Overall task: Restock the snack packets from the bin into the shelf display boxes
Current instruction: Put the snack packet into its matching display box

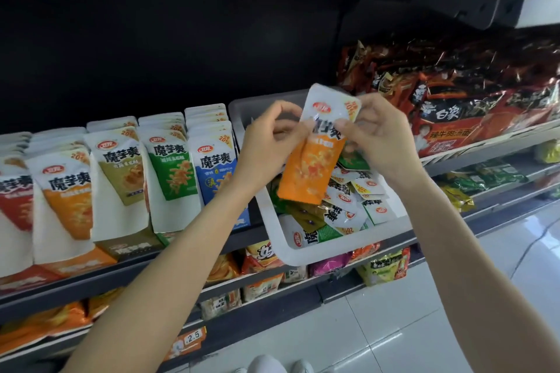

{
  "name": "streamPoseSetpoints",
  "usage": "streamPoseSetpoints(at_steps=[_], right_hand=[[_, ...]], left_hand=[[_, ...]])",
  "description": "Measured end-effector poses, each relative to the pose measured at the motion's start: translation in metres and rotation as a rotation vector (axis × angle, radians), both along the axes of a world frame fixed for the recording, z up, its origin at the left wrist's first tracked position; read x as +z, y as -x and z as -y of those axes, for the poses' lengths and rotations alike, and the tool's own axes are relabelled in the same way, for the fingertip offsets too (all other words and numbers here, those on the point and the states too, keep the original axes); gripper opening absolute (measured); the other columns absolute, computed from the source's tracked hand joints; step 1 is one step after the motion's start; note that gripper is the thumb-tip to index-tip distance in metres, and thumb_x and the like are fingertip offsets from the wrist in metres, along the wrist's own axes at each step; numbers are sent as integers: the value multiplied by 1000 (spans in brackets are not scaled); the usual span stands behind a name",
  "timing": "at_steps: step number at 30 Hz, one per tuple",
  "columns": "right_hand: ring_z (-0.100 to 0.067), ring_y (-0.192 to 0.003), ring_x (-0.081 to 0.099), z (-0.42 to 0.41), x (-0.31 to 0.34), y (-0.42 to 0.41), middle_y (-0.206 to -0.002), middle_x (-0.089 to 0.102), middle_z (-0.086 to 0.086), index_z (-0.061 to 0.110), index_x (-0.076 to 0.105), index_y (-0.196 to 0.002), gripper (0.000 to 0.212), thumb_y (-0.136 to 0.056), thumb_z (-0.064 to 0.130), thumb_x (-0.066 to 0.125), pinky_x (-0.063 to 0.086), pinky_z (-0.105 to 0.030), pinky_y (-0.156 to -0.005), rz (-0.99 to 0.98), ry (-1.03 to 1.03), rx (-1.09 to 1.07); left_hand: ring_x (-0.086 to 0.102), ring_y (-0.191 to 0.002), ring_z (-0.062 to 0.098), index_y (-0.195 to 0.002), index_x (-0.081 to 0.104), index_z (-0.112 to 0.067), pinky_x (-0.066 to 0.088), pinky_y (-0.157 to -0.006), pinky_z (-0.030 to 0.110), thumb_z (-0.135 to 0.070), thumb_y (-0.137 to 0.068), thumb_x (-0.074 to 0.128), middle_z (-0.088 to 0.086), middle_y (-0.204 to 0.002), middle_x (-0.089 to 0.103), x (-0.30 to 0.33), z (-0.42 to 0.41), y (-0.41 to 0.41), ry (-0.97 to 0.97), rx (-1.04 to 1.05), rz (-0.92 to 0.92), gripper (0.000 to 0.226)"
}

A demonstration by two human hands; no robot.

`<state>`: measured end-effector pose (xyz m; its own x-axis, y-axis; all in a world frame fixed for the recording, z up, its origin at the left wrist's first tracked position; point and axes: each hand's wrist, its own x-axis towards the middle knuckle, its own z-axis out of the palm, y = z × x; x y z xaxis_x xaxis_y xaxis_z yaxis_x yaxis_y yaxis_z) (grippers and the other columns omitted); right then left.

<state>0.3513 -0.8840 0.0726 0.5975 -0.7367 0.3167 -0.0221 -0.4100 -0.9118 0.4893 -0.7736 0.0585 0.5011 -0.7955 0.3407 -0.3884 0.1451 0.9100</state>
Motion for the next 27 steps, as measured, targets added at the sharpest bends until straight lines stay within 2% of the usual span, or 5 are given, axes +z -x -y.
streamPoseSetpoints(at_steps=[4,8,18,23,27], right_hand=[[-11,-73,68,-7,19,-9,-90,71,0,14,53,-95,13,-89,8,64,54,-22,-58,203,-194,9],[-17,-70,65,-21,22,-33,-84,71,-1,12,54,-105,21,-87,9,65,56,-24,-62,25,-240,234],[-3,-55,63,-90,49,-128,-76,68,3,21,62,-83,13,-87,9,67,46,-15,-48,-88,200,471],[-10,-70,63,-138,51,-195,-76,67,7,19,66,-87,5,-83,22,67,54,-35,-68,-52,529,434],[-10,-71,59,-175,47,-241,-76,64,10,23,68,-91,9,-84,26,63,47,-31,-69,-113,774,448]], left_hand=[[65,-68,-2,-87,61,-30,49,-58,12,-21,-79,74,-17,-76,68,-2,-40,-4,-33,1,10,17],[62,-57,1,-75,63,-24,50,-53,17,-22,-73,72,-15,-63,67,-8,-90,-20,-19,33,-50,9],[64,-67,2,-80,66,-23,52,-66,15,-22,-66,76,-12,-71,70,-38,-212,-84,-20,569,-141,17],[65,-74,-1,-85,68,-24,50,-73,12,-13,-80,74,-14,-80,69,-61,-267,-103,-125,842,74,13],[63,-71,-2,-89,69,-21,48,-73,10,-21,-82,72,-11,-81,70,-78,-290,-114,-335,968,350,7]])
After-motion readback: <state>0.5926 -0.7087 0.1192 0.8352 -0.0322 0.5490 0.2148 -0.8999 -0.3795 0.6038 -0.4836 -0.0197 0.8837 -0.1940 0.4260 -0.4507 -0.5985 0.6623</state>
